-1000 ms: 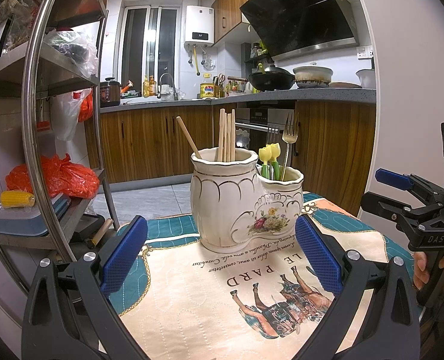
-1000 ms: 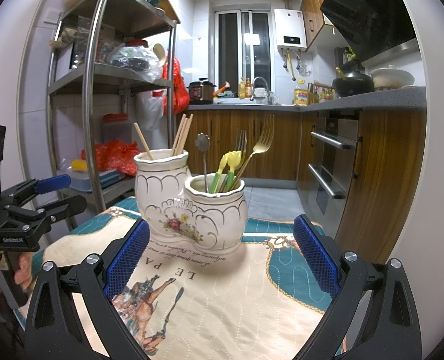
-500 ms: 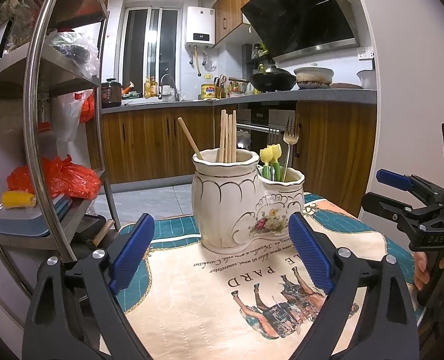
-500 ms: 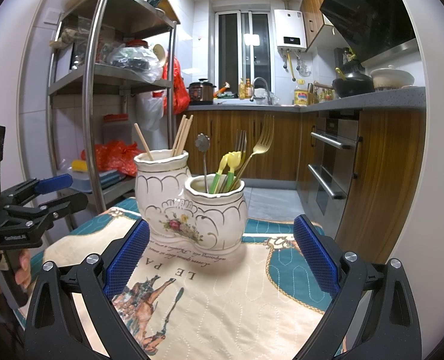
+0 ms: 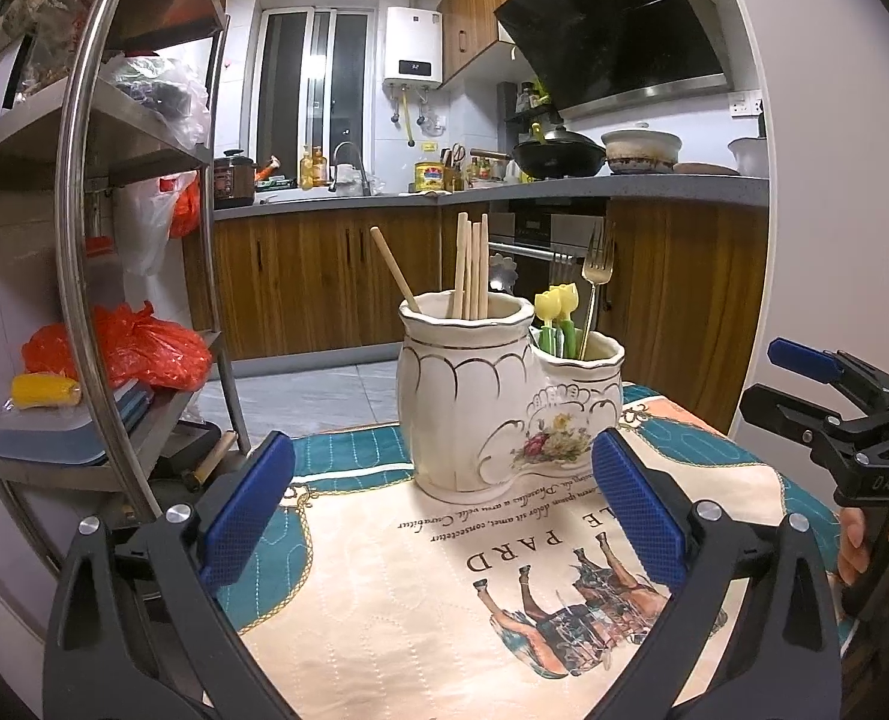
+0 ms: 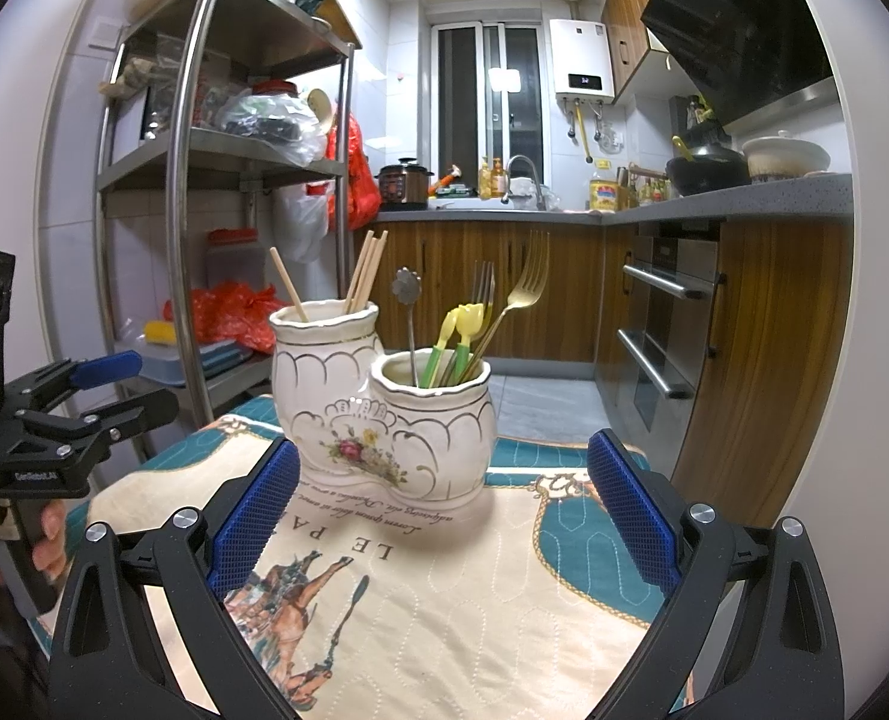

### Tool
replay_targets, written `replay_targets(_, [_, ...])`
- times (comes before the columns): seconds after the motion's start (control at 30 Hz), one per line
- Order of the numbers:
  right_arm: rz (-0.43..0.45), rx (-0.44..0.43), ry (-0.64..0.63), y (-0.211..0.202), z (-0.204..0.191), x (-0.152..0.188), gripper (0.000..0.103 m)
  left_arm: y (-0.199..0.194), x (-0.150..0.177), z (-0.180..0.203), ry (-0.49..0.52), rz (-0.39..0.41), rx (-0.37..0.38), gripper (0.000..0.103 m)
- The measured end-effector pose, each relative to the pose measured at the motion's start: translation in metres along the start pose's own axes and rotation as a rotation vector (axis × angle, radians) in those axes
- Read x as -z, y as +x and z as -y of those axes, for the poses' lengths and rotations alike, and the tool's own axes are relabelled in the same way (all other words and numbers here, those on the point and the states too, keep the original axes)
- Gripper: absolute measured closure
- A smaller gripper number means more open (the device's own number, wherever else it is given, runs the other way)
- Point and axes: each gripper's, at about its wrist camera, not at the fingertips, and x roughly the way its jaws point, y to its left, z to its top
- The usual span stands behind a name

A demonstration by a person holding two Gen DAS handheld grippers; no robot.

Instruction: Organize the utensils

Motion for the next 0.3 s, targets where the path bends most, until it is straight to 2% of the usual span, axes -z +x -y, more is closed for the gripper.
replay_targets(0.3, [0.000, 0.000, 0.000, 0.0001, 0.0000, 0.0001, 0.007, 0.0009, 0.0000, -0.0008, 0.001, -0.004, 0.003, 0.005])
